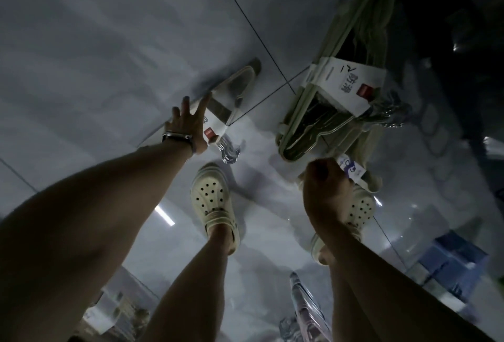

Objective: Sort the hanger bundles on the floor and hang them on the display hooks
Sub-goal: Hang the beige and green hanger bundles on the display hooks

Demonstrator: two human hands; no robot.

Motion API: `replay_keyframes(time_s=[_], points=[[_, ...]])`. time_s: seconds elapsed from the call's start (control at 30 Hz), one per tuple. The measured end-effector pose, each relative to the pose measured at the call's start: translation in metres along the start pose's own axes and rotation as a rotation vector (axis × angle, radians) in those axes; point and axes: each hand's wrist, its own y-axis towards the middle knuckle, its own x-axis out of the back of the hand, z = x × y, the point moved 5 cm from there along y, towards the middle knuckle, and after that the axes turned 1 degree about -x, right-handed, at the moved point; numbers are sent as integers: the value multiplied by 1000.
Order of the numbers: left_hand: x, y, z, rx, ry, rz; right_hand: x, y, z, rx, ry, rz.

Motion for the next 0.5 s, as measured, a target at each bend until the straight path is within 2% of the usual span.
replay_keyframes(time_s=[0.13, 0.3, 0.5], points=[[-26, 16, -4, -34, 50, 30, -17, 10, -60, -141, 17, -5], [-56, 41, -2, 3, 151, 22, -37, 43, -119, -567, -59, -1], [-62, 60, 6, -60, 300, -82, -76, 93, -153, -618, 92, 52]])
